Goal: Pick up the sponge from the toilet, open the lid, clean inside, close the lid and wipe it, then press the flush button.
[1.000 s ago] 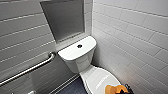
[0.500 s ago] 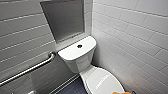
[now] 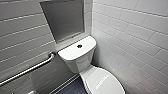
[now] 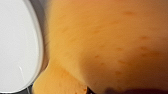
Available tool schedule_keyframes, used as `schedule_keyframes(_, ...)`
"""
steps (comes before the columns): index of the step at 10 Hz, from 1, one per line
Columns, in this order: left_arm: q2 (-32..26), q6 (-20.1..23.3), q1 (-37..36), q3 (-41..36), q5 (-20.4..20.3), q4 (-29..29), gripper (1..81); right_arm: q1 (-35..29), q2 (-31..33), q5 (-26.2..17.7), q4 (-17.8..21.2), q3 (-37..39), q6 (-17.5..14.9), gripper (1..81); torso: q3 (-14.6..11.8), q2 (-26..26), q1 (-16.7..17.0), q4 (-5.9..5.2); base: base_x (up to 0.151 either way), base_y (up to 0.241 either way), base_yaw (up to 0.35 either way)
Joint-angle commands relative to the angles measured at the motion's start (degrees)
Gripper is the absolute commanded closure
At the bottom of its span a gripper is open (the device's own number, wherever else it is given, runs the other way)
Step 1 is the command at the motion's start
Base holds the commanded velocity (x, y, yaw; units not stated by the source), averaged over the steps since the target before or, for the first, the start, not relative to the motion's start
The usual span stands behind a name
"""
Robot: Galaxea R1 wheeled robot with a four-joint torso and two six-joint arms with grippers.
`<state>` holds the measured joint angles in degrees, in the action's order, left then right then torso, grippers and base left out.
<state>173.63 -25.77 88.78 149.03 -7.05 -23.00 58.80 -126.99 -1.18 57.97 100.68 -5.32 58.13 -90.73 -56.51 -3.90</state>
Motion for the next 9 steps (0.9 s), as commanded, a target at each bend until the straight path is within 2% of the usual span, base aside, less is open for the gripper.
schedule_keyframes(1,0.23,0.11,1.0,-0.58,3.88,-0.81,1.0,-3.02,10.5,1.71,0.22,-16.4,-2.86,81.1,0.0,0.0,0.0,0.0,0.0,0.0,0.0)
schedule_keyframes(3,0.23,0.37,1.0,-0.58,3.88,-0.81,1.0,-4.24,14.8,11.17,-0.92,-30.87,-5.32,81.1,0.0,0.0,0.0,0.0,0.0,0.0,0.0)
schedule_keyframes(4,0.32,0.9,1.0,-0.58,3.8,-0.81,1.0,-5.99,14.81,14.97,-1.8,-34.76,-5.41,81.1,0.0,0.0,0.0,0.0,0.0,0.0,0.0)
schedule_keyframes(7,0.49,0.9,0.74,-0.58,3.88,-0.81,1.0,-11.44,11.13,15.24,-1.98,-36.19,-7.69,81.1,0.0,0.0,0.0,0.0,0.0,0.0,0.0)
schedule_keyframes(9,0.93,0.9,0.47,-0.49,3.97,-0.73,1.0,-18.04,6.99,14.45,-1.01,-32.58,-7.69,81.1,0.0,0.0,0.0,0.0,0.0,0.0,0.0)
